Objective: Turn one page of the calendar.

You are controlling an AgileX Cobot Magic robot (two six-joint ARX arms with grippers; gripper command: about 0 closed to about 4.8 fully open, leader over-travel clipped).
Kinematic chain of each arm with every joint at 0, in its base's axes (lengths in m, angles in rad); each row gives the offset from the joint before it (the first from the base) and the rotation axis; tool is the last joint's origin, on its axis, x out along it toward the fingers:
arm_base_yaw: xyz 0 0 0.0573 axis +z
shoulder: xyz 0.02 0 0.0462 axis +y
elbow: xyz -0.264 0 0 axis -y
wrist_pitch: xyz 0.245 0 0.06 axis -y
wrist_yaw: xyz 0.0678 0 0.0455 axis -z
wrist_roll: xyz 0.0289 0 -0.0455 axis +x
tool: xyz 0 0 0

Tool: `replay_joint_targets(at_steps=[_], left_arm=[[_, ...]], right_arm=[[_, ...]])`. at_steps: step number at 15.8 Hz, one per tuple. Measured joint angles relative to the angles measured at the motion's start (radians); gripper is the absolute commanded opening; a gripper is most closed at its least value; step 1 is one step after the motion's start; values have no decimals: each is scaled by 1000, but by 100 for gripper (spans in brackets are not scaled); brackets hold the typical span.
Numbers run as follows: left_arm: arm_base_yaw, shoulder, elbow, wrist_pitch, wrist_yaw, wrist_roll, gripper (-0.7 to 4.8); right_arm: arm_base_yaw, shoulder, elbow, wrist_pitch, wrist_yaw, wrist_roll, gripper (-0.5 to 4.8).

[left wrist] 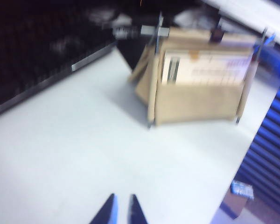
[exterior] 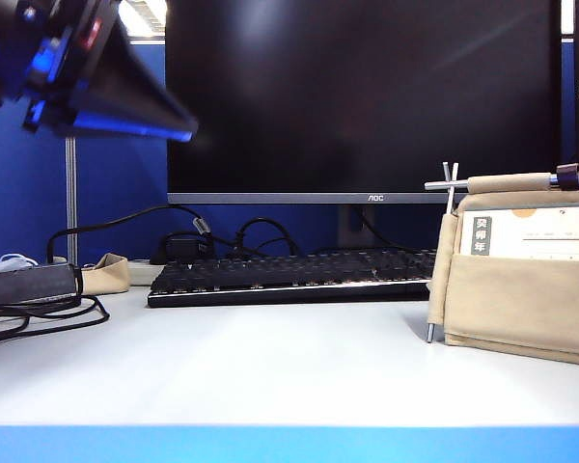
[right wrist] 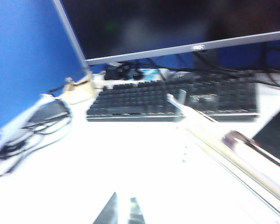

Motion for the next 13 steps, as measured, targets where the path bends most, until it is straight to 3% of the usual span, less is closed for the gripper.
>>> replay_joint_targets(at_steps=[5,9,13], left_arm=[[0,0,-233,162,-53,-2,48],[0,0,-261,200,-210,-31,48],[0,2,-261,243,-238,-31,48]], right_arm=[[5,-58,-90,38,217,16,19],[5,-58,-184,85,240,19,9],[45,-58,-284,110,226,22,8]])
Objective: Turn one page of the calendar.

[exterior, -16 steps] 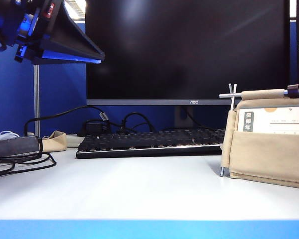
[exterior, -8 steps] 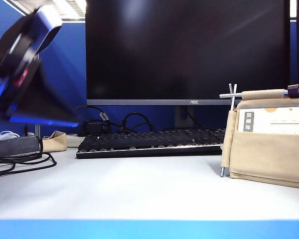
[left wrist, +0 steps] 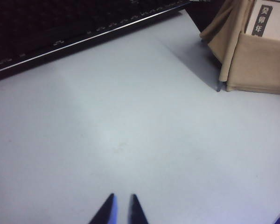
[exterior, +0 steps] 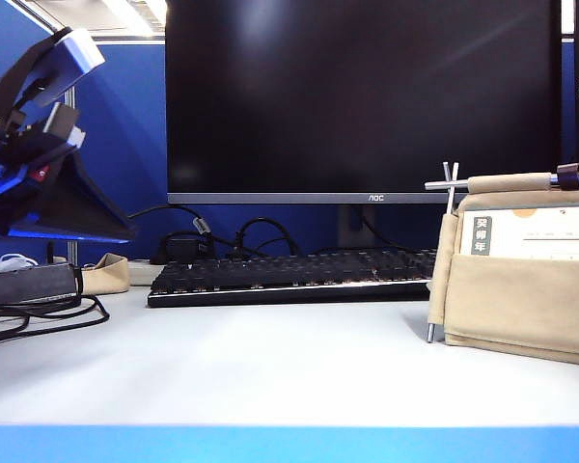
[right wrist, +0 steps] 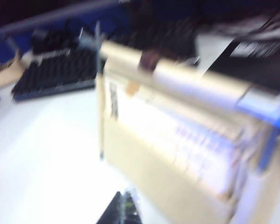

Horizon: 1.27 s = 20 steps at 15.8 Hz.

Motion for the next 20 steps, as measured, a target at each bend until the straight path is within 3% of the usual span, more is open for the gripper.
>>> replay_joint_targets(at_steps=[4,8,20], left_arm=[[0,24,-2,2,3,0,47],[0,76,-14,1,-31,0,48],[0,88,-14,-48,-52,-24,50]], right_arm=[[89,1,-68,-3,18,0,7],[166,2,-73,19,119,0,-2],[171,2,-74,23,172,-3,-1]])
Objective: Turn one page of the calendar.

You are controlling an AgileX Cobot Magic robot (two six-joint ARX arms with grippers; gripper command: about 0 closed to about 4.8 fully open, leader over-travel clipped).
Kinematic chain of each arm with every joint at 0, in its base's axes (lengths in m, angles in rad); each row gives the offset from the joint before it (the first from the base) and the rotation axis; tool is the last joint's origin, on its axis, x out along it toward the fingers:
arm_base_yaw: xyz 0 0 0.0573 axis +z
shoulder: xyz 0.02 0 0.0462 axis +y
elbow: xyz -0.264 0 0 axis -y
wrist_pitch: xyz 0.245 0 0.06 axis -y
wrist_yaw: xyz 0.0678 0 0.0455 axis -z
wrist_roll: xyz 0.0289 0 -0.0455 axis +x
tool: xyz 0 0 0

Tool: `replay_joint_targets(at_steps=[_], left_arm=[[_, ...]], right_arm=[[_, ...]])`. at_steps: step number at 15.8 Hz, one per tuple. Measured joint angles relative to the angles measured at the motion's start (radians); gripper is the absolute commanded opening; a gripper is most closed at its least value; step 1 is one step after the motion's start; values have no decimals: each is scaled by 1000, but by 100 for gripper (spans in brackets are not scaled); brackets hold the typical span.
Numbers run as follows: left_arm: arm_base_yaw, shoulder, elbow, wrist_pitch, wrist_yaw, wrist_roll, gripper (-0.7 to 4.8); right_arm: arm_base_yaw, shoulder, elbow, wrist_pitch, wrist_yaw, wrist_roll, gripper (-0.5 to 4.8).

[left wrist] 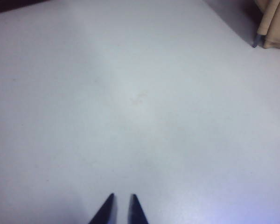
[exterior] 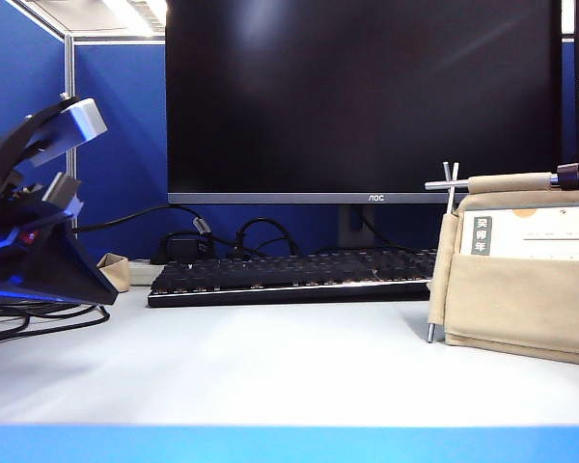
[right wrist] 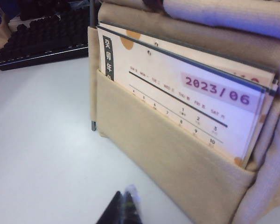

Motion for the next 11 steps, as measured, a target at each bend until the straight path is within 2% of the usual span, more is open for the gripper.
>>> replay_joint_targets(at_steps=[11], left_arm=[[0,0,0,-10,0,20,50]], right_arm=[[0,0,0,1,-7,0,-1]])
